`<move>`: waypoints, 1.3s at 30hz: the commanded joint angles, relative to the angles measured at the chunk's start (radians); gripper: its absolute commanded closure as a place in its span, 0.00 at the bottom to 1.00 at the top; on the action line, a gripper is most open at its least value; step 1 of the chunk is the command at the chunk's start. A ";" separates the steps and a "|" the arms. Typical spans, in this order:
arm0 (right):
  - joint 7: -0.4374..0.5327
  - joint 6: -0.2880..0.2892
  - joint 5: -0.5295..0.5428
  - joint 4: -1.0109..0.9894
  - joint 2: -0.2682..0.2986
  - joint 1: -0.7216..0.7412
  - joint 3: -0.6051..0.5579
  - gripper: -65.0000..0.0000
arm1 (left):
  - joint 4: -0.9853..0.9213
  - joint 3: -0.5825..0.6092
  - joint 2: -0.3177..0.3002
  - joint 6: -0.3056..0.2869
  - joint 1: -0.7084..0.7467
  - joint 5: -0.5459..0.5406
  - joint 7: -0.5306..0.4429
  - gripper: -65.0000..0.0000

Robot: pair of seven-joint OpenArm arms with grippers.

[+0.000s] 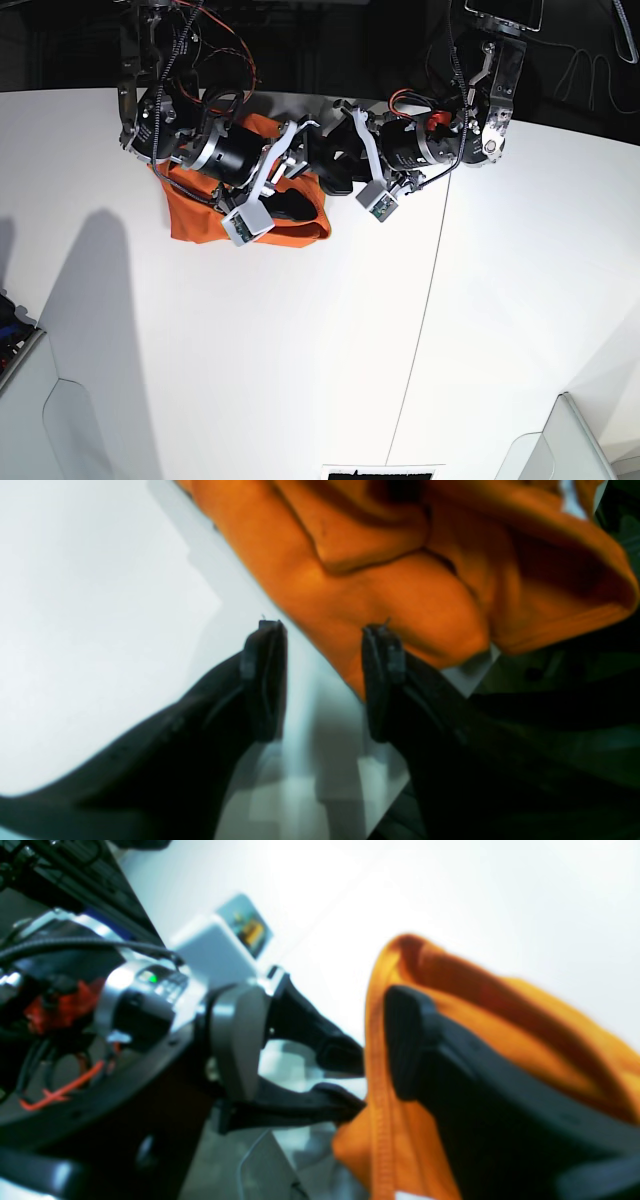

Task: Layout the t-shirt on the table in an organized manner, then fold the t-shirt properly
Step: 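Fold the other strip end with the right gripper onto the bundle, then press and tuck the folded bundle with both grippers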

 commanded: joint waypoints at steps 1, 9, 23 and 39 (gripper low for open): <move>0.017 0.005 0.019 0.032 0.003 0.014 0.005 0.42 | 0.009 -0.006 -0.003 0.001 -0.006 0.001 0.001 0.56; 0.053 -0.011 -0.023 0.077 0.011 0.021 0.169 0.43 | 0.024 -0.195 -0.003 -0.036 -0.006 -0.134 0.072 0.72; 0.145 -0.011 -0.113 -0.068 0.098 0.155 0.432 1.00 | 0.394 -0.079 -0.146 -0.036 -0.003 -0.443 0.199 0.95; 0.189 0.000 -0.116 -0.571 0.151 0.373 0.280 1.00 | 0.137 0.290 0.074 -0.036 -0.043 -0.053 0.072 0.95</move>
